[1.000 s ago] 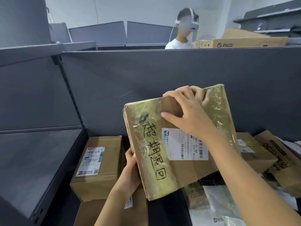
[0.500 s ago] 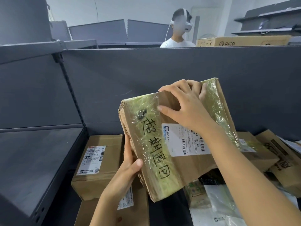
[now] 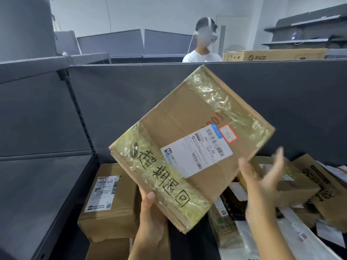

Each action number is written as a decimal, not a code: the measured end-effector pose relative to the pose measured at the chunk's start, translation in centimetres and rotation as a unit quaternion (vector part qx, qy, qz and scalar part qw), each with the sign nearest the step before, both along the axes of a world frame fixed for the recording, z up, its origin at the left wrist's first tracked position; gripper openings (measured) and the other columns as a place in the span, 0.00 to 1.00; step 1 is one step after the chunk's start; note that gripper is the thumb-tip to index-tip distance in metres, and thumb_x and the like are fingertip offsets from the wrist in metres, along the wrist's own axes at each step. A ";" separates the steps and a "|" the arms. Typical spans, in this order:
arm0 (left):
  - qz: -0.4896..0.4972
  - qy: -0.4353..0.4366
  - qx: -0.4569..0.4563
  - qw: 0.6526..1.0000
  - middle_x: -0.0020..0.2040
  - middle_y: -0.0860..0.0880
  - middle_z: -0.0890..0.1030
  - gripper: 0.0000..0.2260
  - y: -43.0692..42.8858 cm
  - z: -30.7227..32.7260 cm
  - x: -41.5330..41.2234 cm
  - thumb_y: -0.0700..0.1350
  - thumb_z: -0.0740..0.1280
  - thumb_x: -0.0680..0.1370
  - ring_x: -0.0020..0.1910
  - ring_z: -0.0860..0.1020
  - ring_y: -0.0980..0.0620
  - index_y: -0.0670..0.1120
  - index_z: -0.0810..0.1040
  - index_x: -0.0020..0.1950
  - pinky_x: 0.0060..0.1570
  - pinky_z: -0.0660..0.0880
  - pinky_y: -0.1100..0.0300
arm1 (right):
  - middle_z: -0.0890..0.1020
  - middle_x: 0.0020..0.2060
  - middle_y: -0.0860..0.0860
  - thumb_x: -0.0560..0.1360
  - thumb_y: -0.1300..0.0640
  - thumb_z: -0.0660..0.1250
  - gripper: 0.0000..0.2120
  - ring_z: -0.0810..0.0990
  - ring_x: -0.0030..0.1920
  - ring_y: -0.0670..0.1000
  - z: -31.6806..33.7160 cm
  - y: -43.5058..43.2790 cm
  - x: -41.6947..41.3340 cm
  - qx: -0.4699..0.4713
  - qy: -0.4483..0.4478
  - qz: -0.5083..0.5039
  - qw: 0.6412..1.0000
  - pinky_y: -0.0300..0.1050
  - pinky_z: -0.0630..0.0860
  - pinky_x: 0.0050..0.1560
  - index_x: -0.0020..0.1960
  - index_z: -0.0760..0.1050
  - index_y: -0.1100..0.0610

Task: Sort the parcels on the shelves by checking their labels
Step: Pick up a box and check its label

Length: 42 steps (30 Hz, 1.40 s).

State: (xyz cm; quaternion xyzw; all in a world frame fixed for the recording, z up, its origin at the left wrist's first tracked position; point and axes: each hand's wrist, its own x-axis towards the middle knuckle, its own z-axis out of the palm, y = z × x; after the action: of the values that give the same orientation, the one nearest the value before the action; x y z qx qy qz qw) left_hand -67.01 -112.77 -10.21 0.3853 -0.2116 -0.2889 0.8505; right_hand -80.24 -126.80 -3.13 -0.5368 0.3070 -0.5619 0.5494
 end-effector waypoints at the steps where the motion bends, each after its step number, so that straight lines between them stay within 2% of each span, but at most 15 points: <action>1: 0.004 0.005 -0.004 1.000 0.63 0.41 0.77 0.51 -0.2 0.1 -0.4 0.64 0.77 0.55 0.60 0.78 0.42 0.45 0.64 0.73 0.49 0.79 0.53 | 0.56 0.75 0.42 0.54 0.34 0.77 0.55 0.59 0.73 0.41 -1.8 0.4 -0.1 0.071 -0.033 0.054 0.995 0.46 0.63 0.66 0.74 0.50 0.34; 4: -0.017 0.024 -0.016 0.999 0.53 0.45 0.83 0.49 -0.7 0.1 -1.9 0.64 0.79 0.50 0.52 0.82 0.47 0.44 0.70 0.66 0.43 0.80 0.56 | 0.74 0.65 0.48 0.51 0.39 0.82 0.59 0.77 0.59 0.48 -5.2 1.5 0.5 0.177 -0.112 0.291 0.933 0.43 0.77 0.51 0.75 0.56 0.41; 7: -0.034 0.046 -0.020 0.998 0.56 0.43 0.81 0.56 -0.6 -0.7 -2.9 0.61 0.80 0.49 0.52 0.82 0.45 0.45 0.65 0.72 0.42 0.80 0.55 | 0.82 0.56 0.56 0.49 0.43 0.84 0.63 0.83 0.53 0.54 -6.3 0.9 0.5 0.251 -0.138 0.398 0.871 0.47 0.81 0.43 0.76 0.57 0.55; 13: -0.046 0.014 -0.038 0.998 0.51 0.47 0.84 0.48 -0.8 -0.5 -4.1 0.64 0.79 0.49 0.51 0.83 0.49 0.45 0.70 0.64 0.43 0.80 0.58 | 0.83 0.56 0.54 0.48 0.43 0.84 0.64 0.82 0.55 0.53 -5.0 0.0 -0.4 0.209 -0.111 0.434 0.869 0.45 0.80 0.46 0.75 0.53 0.56; 17: -0.068 0.052 -0.018 0.996 0.61 0.43 0.80 0.54 -0.3 -0.7 -4.4 0.58 0.82 0.52 0.57 0.80 0.45 0.45 0.63 0.73 0.47 0.80 0.55 | 0.85 0.49 0.51 0.44 0.41 0.83 0.59 0.84 0.49 0.50 -3.9 -0.1 -0.5 0.164 -0.114 0.384 0.902 0.41 0.80 0.41 0.69 0.64 0.57; 19: -0.010 0.058 0.003 0.998 0.69 0.43 0.73 0.50 0.4 -0.5 -3.1 0.59 0.80 0.56 0.59 0.79 0.45 0.51 0.61 0.74 0.50 0.79 0.53 | 0.85 0.49 0.50 0.42 0.38 0.81 0.58 0.84 0.49 0.49 -3.8 -0.6 -1.1 0.162 -0.103 0.345 0.919 0.41 0.80 0.40 0.68 0.67 0.56; 21: 0.115 0.027 0.016 0.993 0.77 0.43 0.58 0.39 1.3 1.0 -1.0 0.64 0.68 0.69 0.70 0.68 0.43 0.55 0.56 0.76 0.64 0.69 0.44 | 0.85 0.49 0.52 0.41 0.35 0.80 0.58 0.84 0.51 0.51 -4.1 -1.4 -2.5 0.166 -0.086 0.314 0.931 0.42 0.80 0.40 0.67 0.68 0.56; 23: 0.136 -0.035 0.013 0.990 0.78 0.49 0.56 0.37 2.3 2.9 0.7 0.68 0.63 0.70 0.74 0.61 0.46 0.59 0.56 0.76 0.70 0.58 0.39 | 0.85 0.50 0.52 0.41 0.34 0.79 0.57 0.83 0.52 0.52 -4.3 -2.2 -4.3 0.154 -0.065 0.285 0.944 0.41 0.80 0.40 0.65 0.70 0.57; 27: -0.113 -0.233 0.123 0.958 0.65 0.61 0.76 0.34 0.4 5.9 0.2 0.70 0.69 0.62 0.65 0.74 0.60 0.64 0.72 0.67 0.64 0.67 0.51 | 0.86 0.45 0.52 0.37 0.33 0.79 0.54 0.85 0.45 0.50 -4.3 -2.1 -8.4 0.171 -0.037 0.269 0.947 0.43 0.81 0.39 0.58 0.74 0.57; 29: -0.107 -0.310 0.162 0.931 0.54 0.72 0.79 0.35 -2.4 5.7 -0.4 0.69 0.72 0.59 0.56 0.75 0.73 0.65 0.70 0.64 0.65 0.65 0.56 | 0.86 0.41 0.51 0.36 0.31 0.77 0.52 0.85 0.41 0.49 -4.3 -2.0 -10.9 0.185 -0.019 0.235 0.954 0.46 0.81 0.39 0.55 0.75 0.56; 31: -0.117 -0.317 0.166 0.926 0.47 0.75 0.79 0.24 -4.8 4.9 -2.1 0.55 0.70 0.66 0.50 0.75 0.77 0.66 0.70 0.60 0.65 0.67 0.58 | 0.86 0.36 0.51 0.47 0.32 0.73 0.42 0.85 0.35 0.48 -4.0 -2.1 -13.8 0.196 -0.027 0.185 0.963 0.48 0.80 0.38 0.53 0.76 0.57; 33: -0.193 -0.271 0.149 0.931 0.53 0.69 0.80 0.20 -6.4 4.2 -5.1 0.47 0.67 0.71 0.57 0.77 0.68 0.68 0.75 0.58 0.59 0.73 0.59 | 0.85 0.33 0.53 0.59 0.35 0.65 0.29 0.84 0.32 0.50 -3.7 -1.8 -16.8 0.237 -0.053 0.139 0.960 0.49 0.79 0.37 0.48 0.81 0.58; 37: -0.351 -0.301 0.124 0.878 0.72 0.58 0.68 0.27 -8.2 3.4 -10.7 0.59 0.62 0.74 0.73 0.64 0.54 0.62 0.63 0.73 0.70 0.60 0.45 | 0.83 0.26 0.53 0.72 0.40 0.56 0.27 0.82 0.25 0.50 -3.8 -0.1 -22.7 0.268 -0.088 -0.004 0.959 0.38 0.75 0.21 0.26 0.83 0.53; 39: -0.413 -0.294 0.133 0.851 0.74 0.58 0.66 0.31 -10.3 2.5 -13.1 0.64 0.63 0.72 0.74 0.63 0.53 0.62 0.60 0.74 0.72 0.56 0.42 | 0.84 0.29 0.52 0.77 0.43 0.50 0.31 0.83 0.28 0.49 -4.8 1.5 -25.4 0.266 -0.097 -0.061 0.957 0.38 0.76 0.23 0.27 0.84 0.51; 42: -0.478 -0.275 0.189 0.813 0.71 0.59 0.67 0.48 -12.3 0.4 -17.2 0.72 0.69 0.61 0.70 0.66 0.56 0.56 0.58 0.76 0.71 0.58 0.54 | 0.86 0.37 0.53 0.80 0.45 0.47 0.30 0.85 0.37 0.50 -7.0 4.4 -29.3 0.279 -0.110 -0.153 0.942 0.38 0.80 0.31 0.37 0.86 0.53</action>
State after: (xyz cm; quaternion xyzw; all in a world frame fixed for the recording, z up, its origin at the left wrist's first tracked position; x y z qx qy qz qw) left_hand -84.21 -125.10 -9.81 0.4524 -0.5350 -0.5751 0.4223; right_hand -109.55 -122.37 -10.09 -0.2436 0.4678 -0.5867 0.6145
